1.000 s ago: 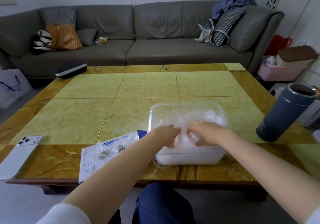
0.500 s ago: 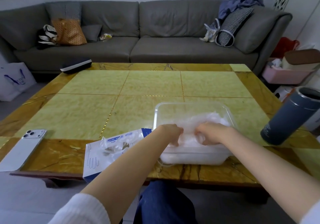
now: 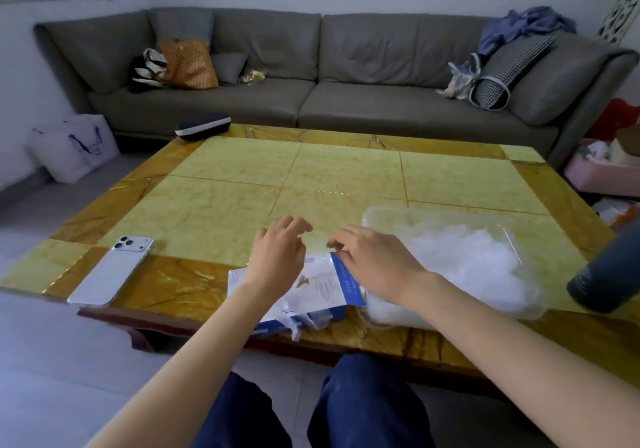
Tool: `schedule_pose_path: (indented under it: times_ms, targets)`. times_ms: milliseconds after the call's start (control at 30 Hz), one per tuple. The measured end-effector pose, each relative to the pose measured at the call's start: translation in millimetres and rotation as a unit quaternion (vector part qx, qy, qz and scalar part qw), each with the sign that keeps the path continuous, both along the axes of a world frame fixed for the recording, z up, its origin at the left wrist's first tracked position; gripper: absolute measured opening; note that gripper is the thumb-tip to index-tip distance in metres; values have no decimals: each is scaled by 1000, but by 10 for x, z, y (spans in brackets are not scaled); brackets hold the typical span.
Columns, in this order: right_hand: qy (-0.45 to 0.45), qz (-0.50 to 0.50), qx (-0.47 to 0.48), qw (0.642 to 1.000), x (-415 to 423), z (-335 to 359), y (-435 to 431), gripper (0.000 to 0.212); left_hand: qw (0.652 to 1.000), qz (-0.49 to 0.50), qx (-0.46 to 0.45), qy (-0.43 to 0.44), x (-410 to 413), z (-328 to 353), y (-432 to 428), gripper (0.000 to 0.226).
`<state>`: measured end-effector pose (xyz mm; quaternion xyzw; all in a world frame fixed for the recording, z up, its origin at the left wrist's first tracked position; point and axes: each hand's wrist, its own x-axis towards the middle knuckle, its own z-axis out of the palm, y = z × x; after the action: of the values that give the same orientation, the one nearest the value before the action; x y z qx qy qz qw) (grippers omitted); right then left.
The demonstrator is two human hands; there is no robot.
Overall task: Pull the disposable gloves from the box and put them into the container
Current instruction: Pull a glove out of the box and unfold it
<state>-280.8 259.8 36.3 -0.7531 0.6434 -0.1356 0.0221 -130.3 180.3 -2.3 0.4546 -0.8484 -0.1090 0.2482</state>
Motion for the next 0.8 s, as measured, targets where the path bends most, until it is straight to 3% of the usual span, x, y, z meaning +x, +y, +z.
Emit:
schedule_pose_path:
  times_ms: [100,233,367,533,800]
  targets:
    - [13,46,52,998,359,-251,-81,27,995,55,62,-60,396,-332,52,30]
    - [66,27,180,981,612,-639,-174,41,981,62,121,-139,654,-672,114,35]
    - [23,-20,157,987,600,-794,-225,22,981,50,121,-145,674,-757,137,36]
    - [-32,-57,194,979,438,-679,-243,21,983,61,103,-138,631,-801,152,34]
    - [-68,-103,114,986,291,-262,-208,16,983,75,100,-132,591,-782,163,32]
